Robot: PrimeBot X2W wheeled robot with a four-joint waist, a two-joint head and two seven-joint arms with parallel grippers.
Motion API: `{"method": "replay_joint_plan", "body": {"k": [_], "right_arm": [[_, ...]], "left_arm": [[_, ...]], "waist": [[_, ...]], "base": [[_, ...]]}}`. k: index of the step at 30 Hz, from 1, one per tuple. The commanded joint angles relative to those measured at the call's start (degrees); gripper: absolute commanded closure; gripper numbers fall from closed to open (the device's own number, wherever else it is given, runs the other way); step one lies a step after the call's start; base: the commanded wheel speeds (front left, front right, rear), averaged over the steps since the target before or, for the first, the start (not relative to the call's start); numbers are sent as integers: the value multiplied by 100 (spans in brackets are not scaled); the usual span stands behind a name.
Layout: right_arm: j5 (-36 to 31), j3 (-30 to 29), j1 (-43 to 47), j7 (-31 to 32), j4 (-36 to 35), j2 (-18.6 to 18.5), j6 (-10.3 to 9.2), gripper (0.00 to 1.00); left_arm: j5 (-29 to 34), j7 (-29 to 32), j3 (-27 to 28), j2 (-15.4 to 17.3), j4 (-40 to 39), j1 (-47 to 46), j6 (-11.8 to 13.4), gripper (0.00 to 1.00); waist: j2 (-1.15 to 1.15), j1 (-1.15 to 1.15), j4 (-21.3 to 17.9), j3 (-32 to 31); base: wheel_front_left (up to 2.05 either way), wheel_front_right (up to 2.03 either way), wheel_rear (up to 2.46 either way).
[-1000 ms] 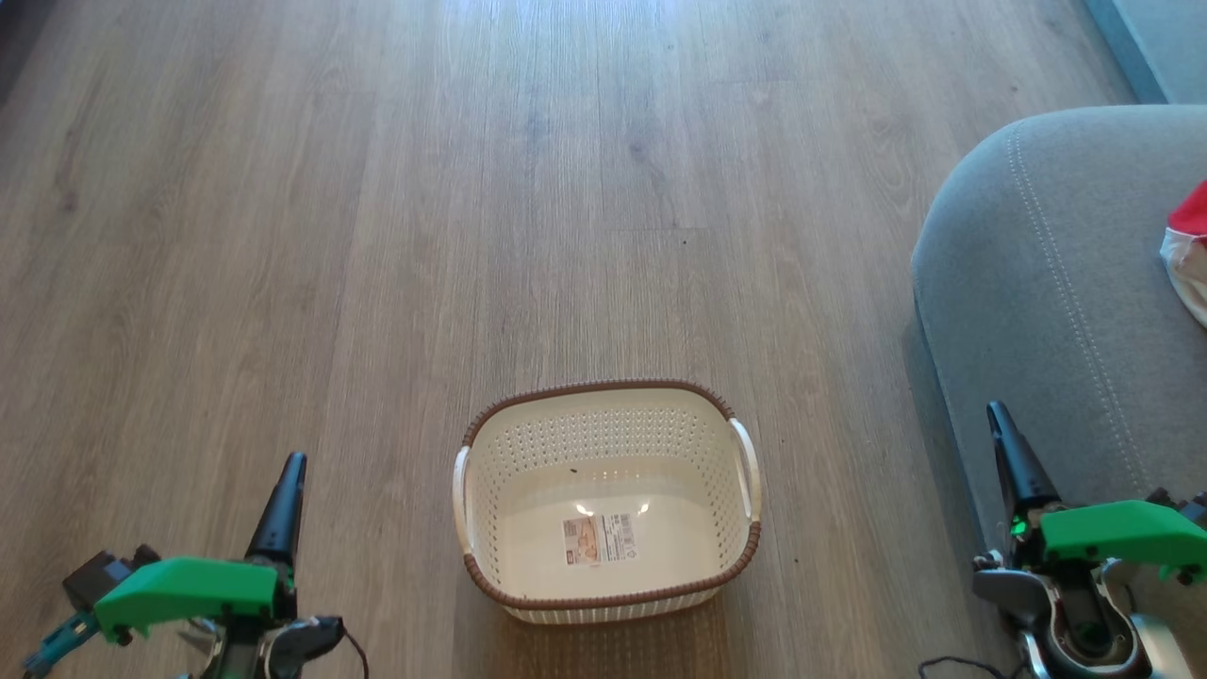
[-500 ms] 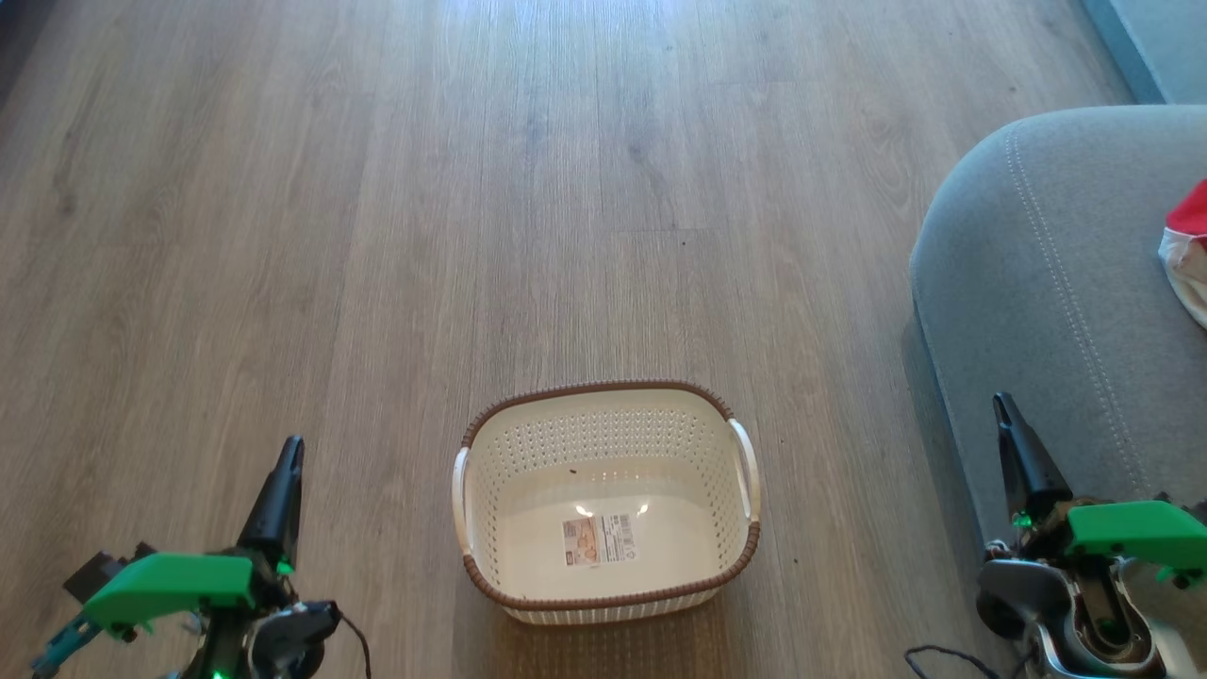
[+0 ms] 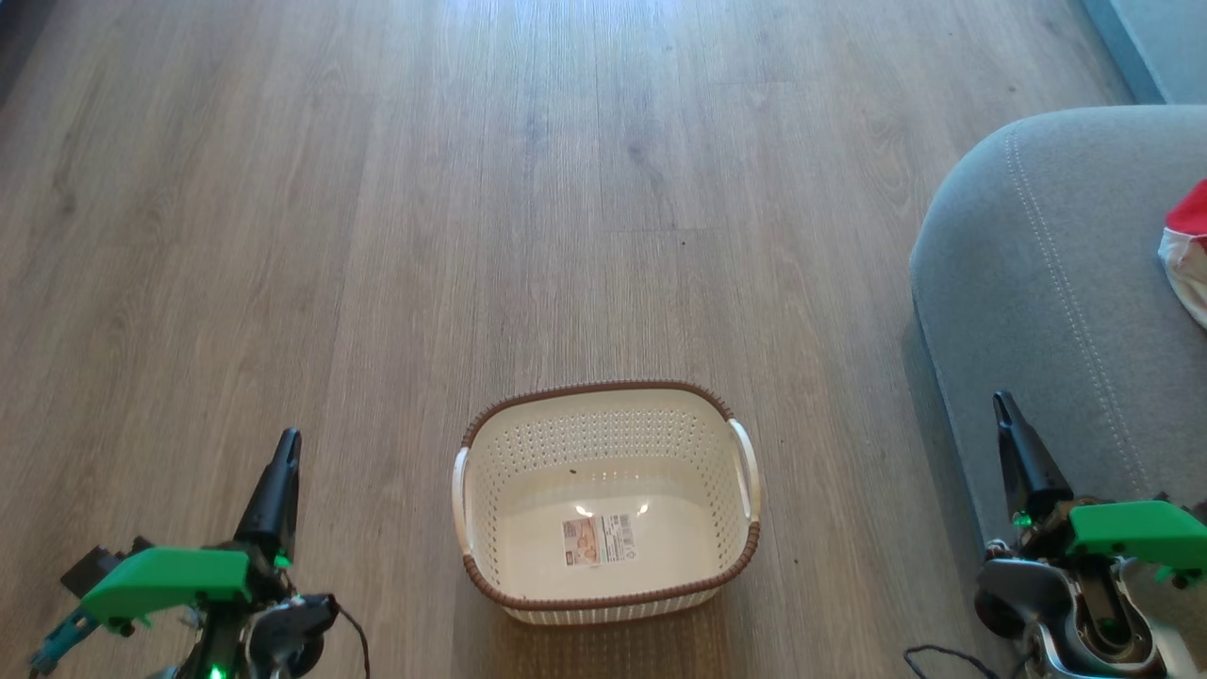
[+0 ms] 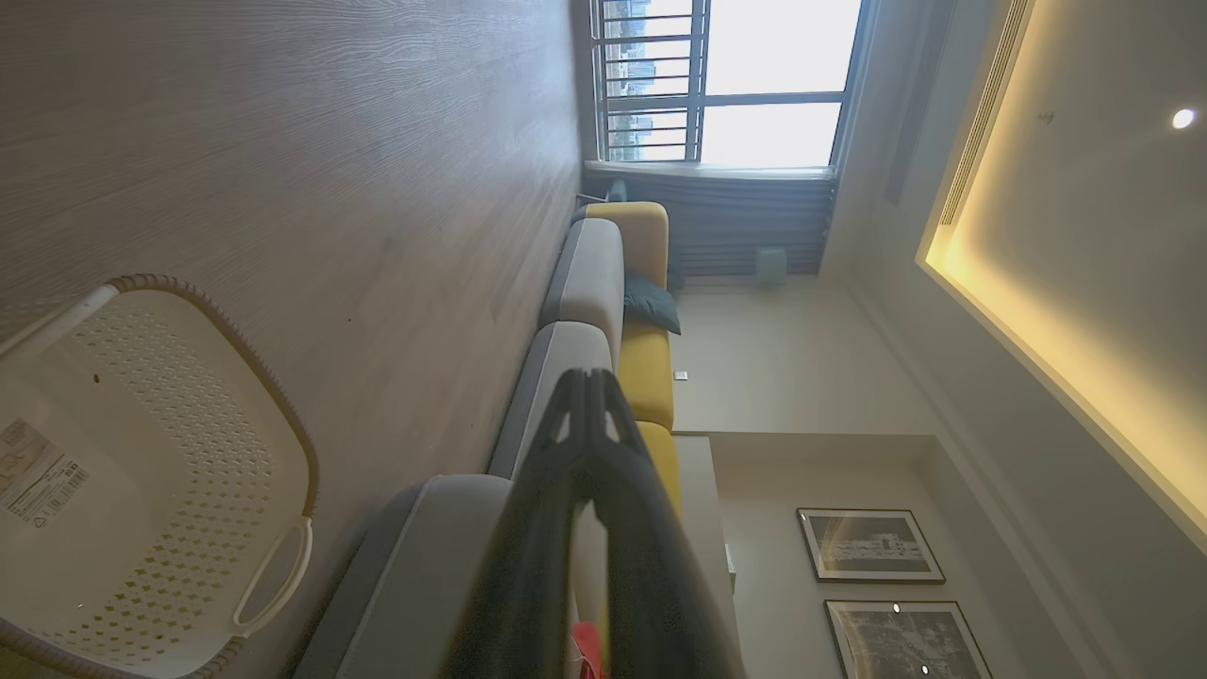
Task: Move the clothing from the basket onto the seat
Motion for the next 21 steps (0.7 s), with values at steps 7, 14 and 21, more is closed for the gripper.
{"method": "replay_joint_plan", "body": {"k": [7, 14, 21], "right_arm": [[34, 97, -180, 25, -225, -7, 1, 100], [34, 97, -180, 25, -225, -7, 1, 100], [34, 97, -180, 25, -225, -7, 1, 100]], "left_arm": [[-33, 43, 203, 64, -193, -272, -53, 100], [-33, 43, 203, 64, -193, -272, -53, 100], [-33, 43, 202, 64, -193, -272, -53, 100]], "waist": [[0, 0, 0, 0], [0, 0, 0, 0], [0, 0, 0, 0]], "base": [[0, 0, 0], [0, 0, 0], [0, 0, 0]]}}
